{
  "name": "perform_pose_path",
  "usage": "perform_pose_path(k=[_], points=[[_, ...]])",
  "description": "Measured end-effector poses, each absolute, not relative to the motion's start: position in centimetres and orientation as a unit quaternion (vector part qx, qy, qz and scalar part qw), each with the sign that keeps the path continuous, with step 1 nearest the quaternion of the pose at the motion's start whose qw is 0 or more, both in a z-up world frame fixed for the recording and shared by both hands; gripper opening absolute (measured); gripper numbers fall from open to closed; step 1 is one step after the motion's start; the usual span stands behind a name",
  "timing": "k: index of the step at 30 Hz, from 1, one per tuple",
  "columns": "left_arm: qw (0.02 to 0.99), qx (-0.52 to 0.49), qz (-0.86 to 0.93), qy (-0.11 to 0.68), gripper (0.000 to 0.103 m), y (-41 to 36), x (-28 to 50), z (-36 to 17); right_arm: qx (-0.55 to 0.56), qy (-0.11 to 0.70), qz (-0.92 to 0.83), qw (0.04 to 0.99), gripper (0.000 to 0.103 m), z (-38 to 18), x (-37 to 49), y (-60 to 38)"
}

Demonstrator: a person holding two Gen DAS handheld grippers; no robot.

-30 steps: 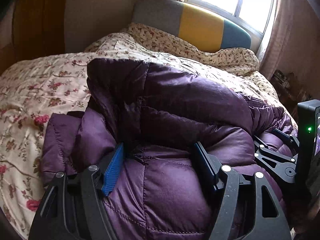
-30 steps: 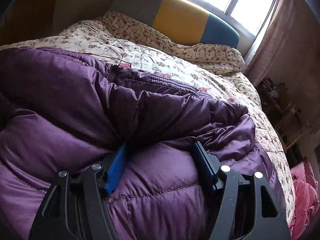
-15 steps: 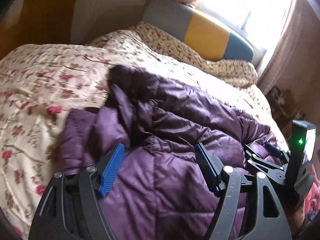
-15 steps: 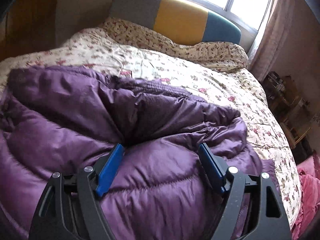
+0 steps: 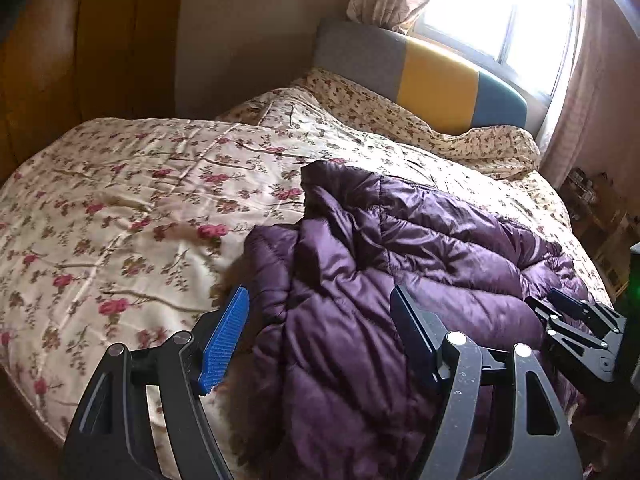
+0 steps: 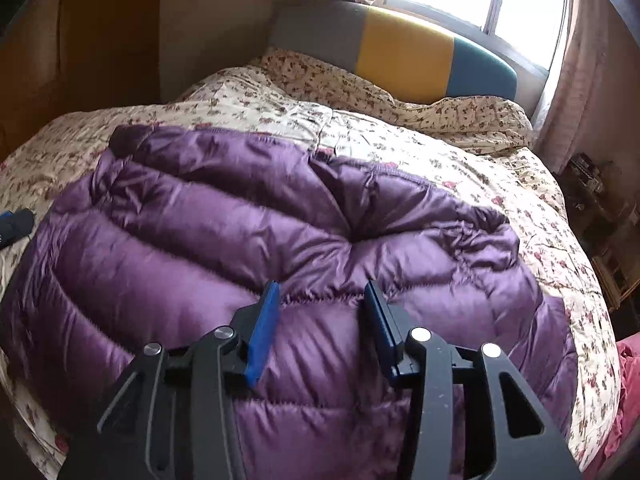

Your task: Fold large clothes

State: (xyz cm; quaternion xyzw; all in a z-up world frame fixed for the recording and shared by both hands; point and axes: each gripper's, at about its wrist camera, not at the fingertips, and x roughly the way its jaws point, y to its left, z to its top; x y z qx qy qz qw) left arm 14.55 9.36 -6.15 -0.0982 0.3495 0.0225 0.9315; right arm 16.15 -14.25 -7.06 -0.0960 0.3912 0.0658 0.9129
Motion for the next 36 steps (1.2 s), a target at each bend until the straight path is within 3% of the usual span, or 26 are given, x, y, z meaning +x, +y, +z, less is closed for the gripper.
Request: perform_pose_path(k=[4, 20, 26, 32, 36], points=[[0.931, -0.094, 0.021, 0.351, 0.078, 9.8, 13.8, -6.4, -0.097, 0.393, 0.061, 0.912, 0.043, -7.6, 15.7, -14.3], [0.927, -0.114, 0.003, 0.358, 0.078, 11.6, 13.4, -7.6, -0.079, 0.403, 0.063, 0.91, 0.044, -8.0, 15.7, -15.1], [0.904, -0.204, -0.042, 0.374, 0.078, 14.2, 14.0, -8.7, -0.058, 0.401, 0.069, 0.912, 0.041, -6.3, 15.2, -15.8], [0.878, -0.28, -0.069, 0.382, 0.078, 16.9, 14.9, -9.5, -0.072, 0.407, 0.076, 0.907, 0.03, -6.0, 15.1, -15.3], [0.857, -0.319, -0.083, 0.396, 0.078, 17.8, 15.7, -10.5, -0.088, 0.419, 0.083, 0.9, 0.031, -7.1, 15.2, -14.5]])
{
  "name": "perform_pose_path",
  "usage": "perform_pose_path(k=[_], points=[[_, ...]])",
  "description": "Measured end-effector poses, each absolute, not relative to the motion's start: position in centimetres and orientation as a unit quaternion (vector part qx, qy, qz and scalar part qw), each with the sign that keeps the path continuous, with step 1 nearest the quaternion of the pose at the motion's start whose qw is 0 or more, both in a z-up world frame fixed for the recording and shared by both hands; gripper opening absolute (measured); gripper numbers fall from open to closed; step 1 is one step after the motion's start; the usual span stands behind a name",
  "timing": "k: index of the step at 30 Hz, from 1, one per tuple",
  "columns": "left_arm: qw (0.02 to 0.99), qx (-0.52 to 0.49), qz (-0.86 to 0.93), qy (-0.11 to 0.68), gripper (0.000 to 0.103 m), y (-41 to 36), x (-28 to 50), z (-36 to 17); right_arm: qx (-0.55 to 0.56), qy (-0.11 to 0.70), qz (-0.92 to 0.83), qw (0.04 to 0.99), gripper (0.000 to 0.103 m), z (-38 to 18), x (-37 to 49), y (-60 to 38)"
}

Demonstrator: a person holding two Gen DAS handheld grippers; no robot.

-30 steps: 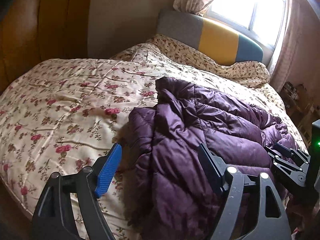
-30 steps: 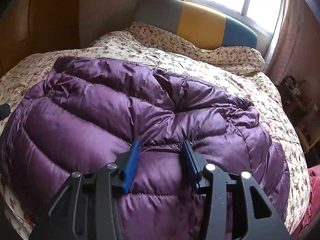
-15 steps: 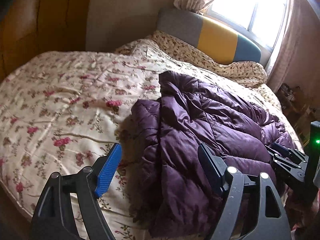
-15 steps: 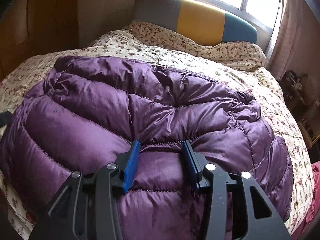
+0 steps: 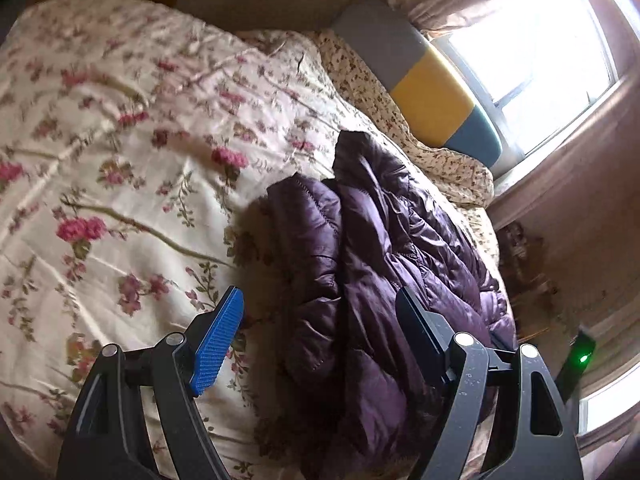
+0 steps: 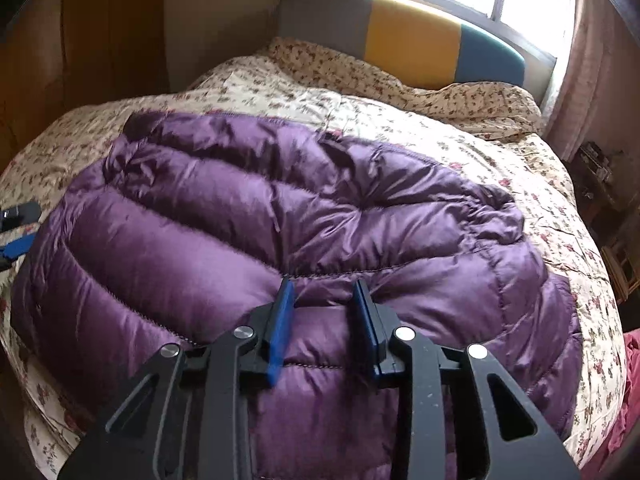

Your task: Fold large clothes

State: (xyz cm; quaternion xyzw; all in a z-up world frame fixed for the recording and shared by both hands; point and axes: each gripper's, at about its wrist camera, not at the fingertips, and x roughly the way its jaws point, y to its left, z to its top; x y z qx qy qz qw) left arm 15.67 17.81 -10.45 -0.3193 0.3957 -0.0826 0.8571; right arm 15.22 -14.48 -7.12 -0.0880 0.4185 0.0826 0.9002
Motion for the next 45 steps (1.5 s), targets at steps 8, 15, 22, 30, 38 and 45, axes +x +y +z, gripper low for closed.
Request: perform_pose_path(k=[8, 15, 22, 30, 38, 45], points=[[0.814, -0.395, -0.108, 0.411, 0.078, 18.8, 17.0, -12.3, -0.126, 0.435, 0.081, 0.888, 0.031, -9.2, 15.7, -13.6], [0.79, -0.424, -0.161, 0.412, 0.074, 18.4, 18.1, -12.9, -0.128, 0.436, 0.085, 0.887, 0.031, -10.2, 16.0, -13.9], [0.77, -0.422, -0.221, 0.424, 0.037, 15.9, 19.4, -13.5, -0.125, 0.432, 0.09, 0.888, 0.03, -10.7, 15.9, -14.4], [0.775, -0.422, -0.267, 0.387, 0.02, 14.4, 18.2, -10.2, -0.132, 0.422, 0.086, 0.893, 0.03, -11.2, 15.5, -14.6], [0.796, -0.388, -0.276, 0.373, 0.02, 11.7, 18.1, -6.3, -0.143, 0.421, 0.079, 0.892, 0.031, -11.0, 15.0, -14.0], [0.811, -0.365, -0.271, 0.369, 0.02, 9.5, 17.6, -3.4, -0.154, 0.429, 0.084, 0.886, 0.036, -9.9, 15.1, -13.9]])
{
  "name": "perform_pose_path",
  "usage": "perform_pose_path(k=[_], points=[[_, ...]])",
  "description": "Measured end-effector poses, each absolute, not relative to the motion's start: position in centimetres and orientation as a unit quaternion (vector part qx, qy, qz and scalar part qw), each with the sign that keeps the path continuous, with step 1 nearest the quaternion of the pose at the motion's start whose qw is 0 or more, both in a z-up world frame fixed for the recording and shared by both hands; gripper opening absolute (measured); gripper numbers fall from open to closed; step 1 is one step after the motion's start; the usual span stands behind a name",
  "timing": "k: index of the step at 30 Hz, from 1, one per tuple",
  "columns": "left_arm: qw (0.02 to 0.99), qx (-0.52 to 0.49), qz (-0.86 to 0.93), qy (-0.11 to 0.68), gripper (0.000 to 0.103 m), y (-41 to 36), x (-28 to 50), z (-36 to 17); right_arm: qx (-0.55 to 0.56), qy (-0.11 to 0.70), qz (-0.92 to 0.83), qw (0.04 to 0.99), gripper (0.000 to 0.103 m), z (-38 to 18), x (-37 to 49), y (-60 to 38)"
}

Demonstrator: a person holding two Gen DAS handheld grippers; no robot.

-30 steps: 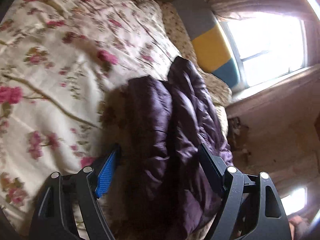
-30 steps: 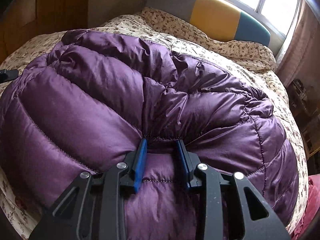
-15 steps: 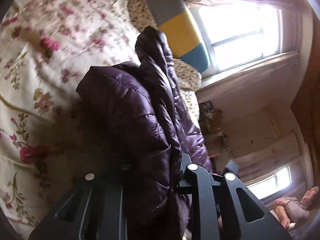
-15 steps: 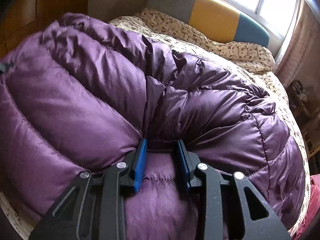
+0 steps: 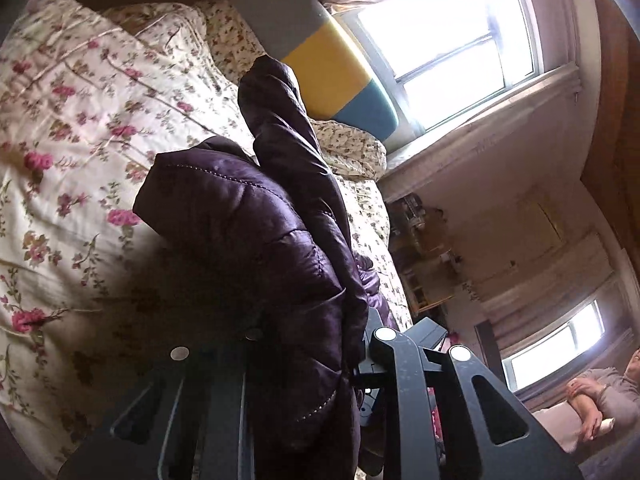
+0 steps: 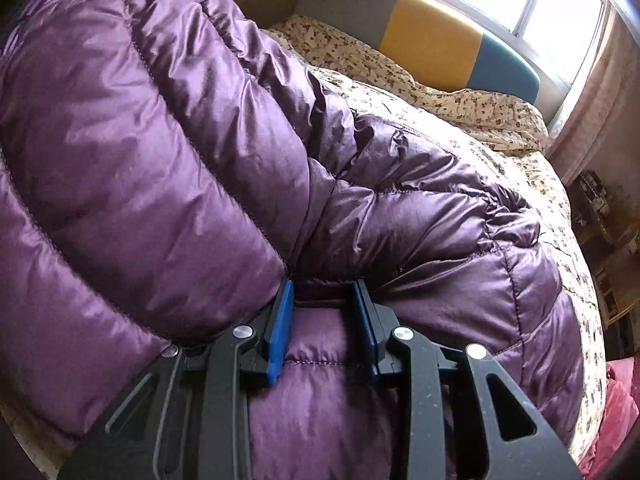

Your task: Fold large clothes

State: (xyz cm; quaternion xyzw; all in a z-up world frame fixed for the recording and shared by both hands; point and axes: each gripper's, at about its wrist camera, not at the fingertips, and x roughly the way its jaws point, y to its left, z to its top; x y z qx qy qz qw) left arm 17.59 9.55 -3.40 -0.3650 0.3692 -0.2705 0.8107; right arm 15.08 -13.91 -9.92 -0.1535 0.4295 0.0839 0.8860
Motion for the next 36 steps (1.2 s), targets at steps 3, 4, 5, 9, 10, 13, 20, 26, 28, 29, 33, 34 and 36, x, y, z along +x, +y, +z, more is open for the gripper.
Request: perform_pose_path(k=[3, 4, 5, 9, 10, 13, 20, 26, 28, 29, 33, 34, 36], points=[[0.818, -0.357, -0.257, 0.37, 0.02, 8.8, 17.9, -2.4, -0.141, 0.427, 0.079, 0.89, 0.052, -8.5, 14.8, -15.0], [0.819, -0.356, -0.256, 0.37, 0.02, 8.7, 18.0, -2.2, -0.135, 0.423, 0.077, 0.892, 0.052, -7.9, 14.6, -15.6], [0.82, -0.354, -0.254, 0.371, 0.02, 8.4, 18.1, -1.8, -0.133, 0.419, 0.072, 0.895, 0.052, -7.3, 14.4, -16.0], [0.827, -0.336, -0.251, 0.374, 0.02, 6.7, 18.4, -0.6, -0.129, 0.407, 0.037, 0.903, 0.053, -5.3, 13.8, -18.5], [0.83, -0.33, -0.25, 0.374, 0.02, 6.0, 18.6, -0.2, -0.13, 0.406, 0.022, 0.905, 0.054, -4.9, 13.7, -19.4], [0.835, -0.314, -0.255, 0.373, 0.02, 4.2, 18.8, 0.8, -0.132, 0.403, -0.013, 0.905, 0.054, -4.1, 13.4, -21.7], [0.842, -0.275, -0.261, 0.383, 0.02, -2.1, 20.1, 2.4, -0.131, 0.405, -0.071, 0.902, 0.059, -3.4, 12.8, -26.9], [0.839, -0.217, -0.281, 0.412, 0.02, -10.1, 22.2, 1.6, -0.094, 0.416, -0.106, 0.898, 0.064, -3.6, 11.9, -31.9], [0.838, -0.194, -0.286, 0.422, 0.02, -12.6, 22.7, 0.9, -0.082, 0.422, -0.113, 0.896, 0.065, -3.8, 11.7, -33.3], [0.836, -0.182, -0.288, 0.43, 0.02, -14.2, 23.1, 0.3, -0.078, 0.425, -0.117, 0.894, 0.065, -4.0, 11.7, -33.9], [0.828, -0.16, -0.296, 0.449, 0.02, -17.9, 24.0, -1.6, -0.065, 0.439, -0.127, 0.887, 0.065, -4.9, 11.8, -35.9], [0.825, -0.153, -0.298, 0.455, 0.02, -18.9, 24.3, -2.2, -0.061, 0.443, -0.129, 0.885, 0.065, -5.2, 11.7, -36.4], [0.821, -0.144, -0.306, 0.46, 0.026, -20.1, 24.6, -2.9, -0.054, 0.449, -0.131, 0.882, 0.065, -5.6, 11.8, -37.2]])
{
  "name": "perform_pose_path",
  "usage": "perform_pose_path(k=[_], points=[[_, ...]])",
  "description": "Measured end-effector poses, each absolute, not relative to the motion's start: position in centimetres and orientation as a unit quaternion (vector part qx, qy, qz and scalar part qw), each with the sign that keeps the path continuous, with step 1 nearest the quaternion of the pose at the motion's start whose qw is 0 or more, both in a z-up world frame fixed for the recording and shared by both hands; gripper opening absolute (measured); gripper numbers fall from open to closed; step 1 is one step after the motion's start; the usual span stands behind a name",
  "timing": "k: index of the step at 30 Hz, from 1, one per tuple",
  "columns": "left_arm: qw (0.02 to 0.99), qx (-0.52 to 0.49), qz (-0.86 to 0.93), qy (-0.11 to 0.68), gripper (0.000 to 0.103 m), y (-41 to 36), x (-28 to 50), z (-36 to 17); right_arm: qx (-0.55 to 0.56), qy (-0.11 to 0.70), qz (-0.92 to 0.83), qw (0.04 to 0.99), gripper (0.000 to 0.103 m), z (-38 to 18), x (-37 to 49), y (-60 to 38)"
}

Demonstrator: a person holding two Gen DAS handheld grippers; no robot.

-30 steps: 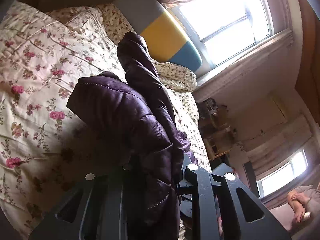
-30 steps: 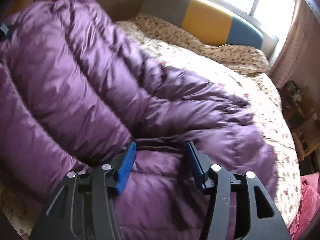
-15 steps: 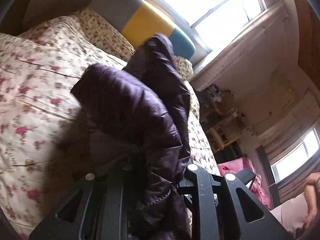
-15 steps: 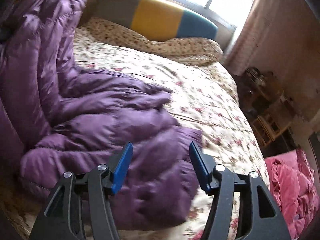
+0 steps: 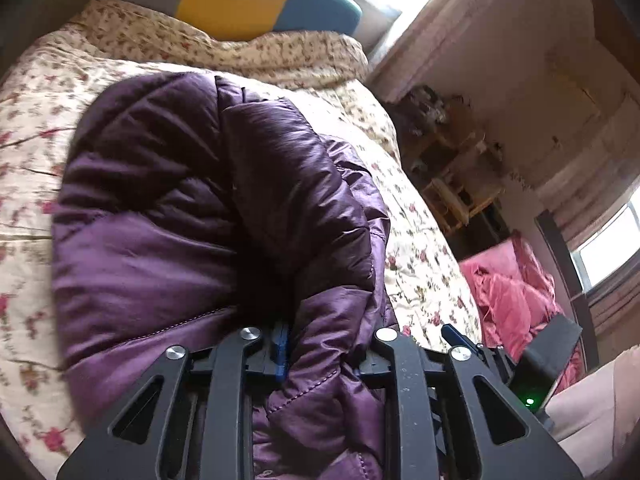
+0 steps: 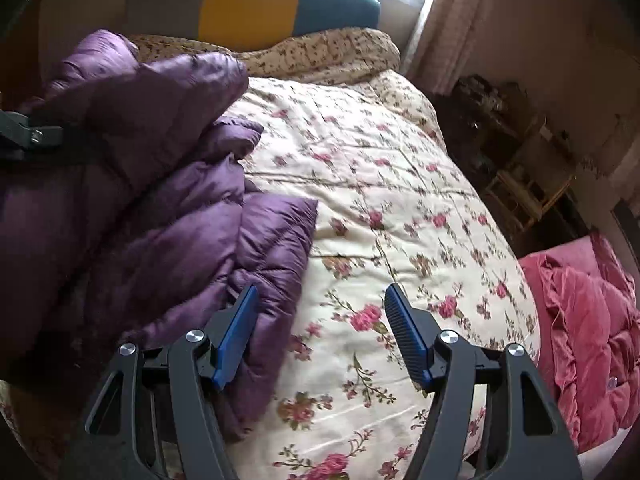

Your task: Fold large clothes

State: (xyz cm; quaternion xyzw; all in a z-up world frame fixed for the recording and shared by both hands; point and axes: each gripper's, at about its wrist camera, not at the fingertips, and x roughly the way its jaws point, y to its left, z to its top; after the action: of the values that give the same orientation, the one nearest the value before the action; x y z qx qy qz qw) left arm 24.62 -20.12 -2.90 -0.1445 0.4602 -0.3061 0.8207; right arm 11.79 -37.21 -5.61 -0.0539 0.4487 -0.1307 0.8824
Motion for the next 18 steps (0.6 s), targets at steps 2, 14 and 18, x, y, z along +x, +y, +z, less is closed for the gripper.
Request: perform_pose_path(k=[2, 14, 18], points=[[0.816, -0.135, -0.314, 0.467, 0.03, -21.0, 24.7, -3.3, -0.052, 0.451, -0.131, 0.881, 0.065, -5.9, 11.7, -37.5], [0.809, -0.198, -0.385, 0.397, 0.063, -14.4, 20.2, 3.3, -0.044, 0.449, -0.132, 0.882, 0.068, -5.5, 10.1, -36.7], [0.836, -0.206, -0.322, 0.393, 0.063, -9.1, 19.2, 2.5, -0.039, 0.445, -0.13, 0.885, 0.069, -4.3, 8.4, -36.4]])
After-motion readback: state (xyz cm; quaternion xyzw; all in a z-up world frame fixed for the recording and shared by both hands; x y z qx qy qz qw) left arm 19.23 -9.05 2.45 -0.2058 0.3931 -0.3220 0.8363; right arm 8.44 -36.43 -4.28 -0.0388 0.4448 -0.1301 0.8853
